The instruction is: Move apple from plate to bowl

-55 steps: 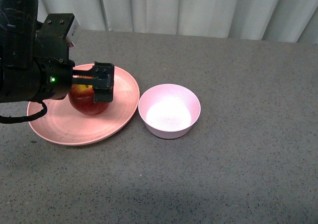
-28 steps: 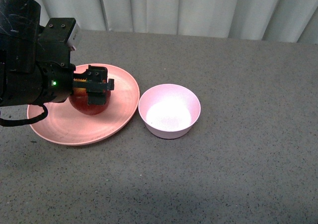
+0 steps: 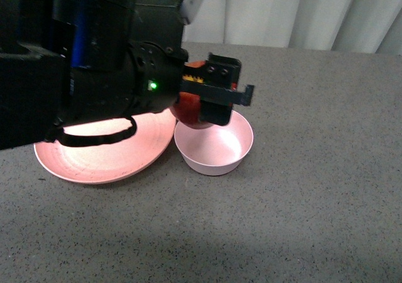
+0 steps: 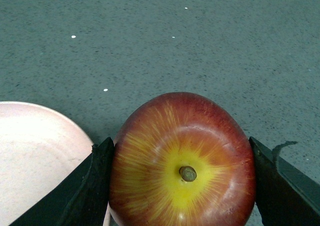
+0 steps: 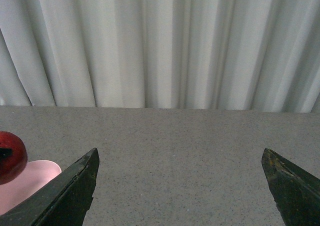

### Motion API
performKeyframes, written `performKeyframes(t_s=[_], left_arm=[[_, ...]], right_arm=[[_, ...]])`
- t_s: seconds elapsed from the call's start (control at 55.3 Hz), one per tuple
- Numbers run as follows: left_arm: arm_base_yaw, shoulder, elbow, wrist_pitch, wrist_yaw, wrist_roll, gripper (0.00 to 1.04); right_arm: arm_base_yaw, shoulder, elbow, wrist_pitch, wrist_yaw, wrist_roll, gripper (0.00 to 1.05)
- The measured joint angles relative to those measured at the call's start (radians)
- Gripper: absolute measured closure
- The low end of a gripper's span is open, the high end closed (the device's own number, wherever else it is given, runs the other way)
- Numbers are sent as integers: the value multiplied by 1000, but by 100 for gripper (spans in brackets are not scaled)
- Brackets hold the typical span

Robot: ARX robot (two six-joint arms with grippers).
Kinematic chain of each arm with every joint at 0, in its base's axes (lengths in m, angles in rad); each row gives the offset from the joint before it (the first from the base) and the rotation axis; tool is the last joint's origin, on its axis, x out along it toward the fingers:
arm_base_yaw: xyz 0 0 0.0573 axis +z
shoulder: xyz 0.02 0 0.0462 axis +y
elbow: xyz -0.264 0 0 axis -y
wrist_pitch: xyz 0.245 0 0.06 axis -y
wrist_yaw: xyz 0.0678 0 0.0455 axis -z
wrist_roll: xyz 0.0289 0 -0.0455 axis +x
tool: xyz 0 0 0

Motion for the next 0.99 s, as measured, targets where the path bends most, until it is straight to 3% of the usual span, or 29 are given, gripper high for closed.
performKeyframes(t_s=[0.253,0.994], left_arm=[[-53,90,49,18,-12,1,36],[-30,267,106,50,-19,35,36]], right_arm=[[0,0,0,0,0,0,9],[0,0,0,0,0,0,9]])
